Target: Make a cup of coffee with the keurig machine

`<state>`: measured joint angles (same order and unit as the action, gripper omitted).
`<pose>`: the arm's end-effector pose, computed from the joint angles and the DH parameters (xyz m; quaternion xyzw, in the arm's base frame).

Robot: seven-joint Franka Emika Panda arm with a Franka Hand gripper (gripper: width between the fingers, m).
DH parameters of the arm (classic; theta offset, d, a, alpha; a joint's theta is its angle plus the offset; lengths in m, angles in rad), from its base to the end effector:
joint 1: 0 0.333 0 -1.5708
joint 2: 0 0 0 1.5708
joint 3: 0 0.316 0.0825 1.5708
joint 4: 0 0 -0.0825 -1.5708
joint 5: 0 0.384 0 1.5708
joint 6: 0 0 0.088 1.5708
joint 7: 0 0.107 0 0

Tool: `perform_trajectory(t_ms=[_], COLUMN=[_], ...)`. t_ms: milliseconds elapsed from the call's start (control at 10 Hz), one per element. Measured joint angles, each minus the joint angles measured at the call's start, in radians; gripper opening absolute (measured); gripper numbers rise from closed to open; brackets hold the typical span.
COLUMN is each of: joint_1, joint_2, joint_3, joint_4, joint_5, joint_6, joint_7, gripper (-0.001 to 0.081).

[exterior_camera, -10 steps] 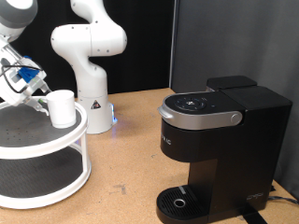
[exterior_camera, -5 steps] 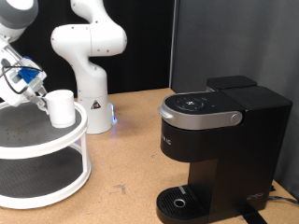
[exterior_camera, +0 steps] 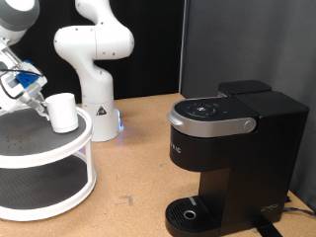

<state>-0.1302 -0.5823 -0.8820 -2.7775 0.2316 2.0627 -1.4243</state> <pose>0.2166 -0.2495 0.3144 -0.9164 -0.1996 -0.2140 0.2730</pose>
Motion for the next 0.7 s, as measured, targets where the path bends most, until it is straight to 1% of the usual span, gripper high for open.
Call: perform_trajectory(t_ms=[100,300,700], joint_1=[-0.006,-0.014,-0.019], joint_2=[-0.005,-0.022,-0.099], joint_3=[0.0,0.009,0.057], joint_4=[0.0,0.01,0.053], joint_5=[0.001,0.001,0.005], joint_6=[0.0,-0.032,-0.159], joint_7=[0.003,0.035,0.129], gripper=[0.0069,0.0069,0.0069])
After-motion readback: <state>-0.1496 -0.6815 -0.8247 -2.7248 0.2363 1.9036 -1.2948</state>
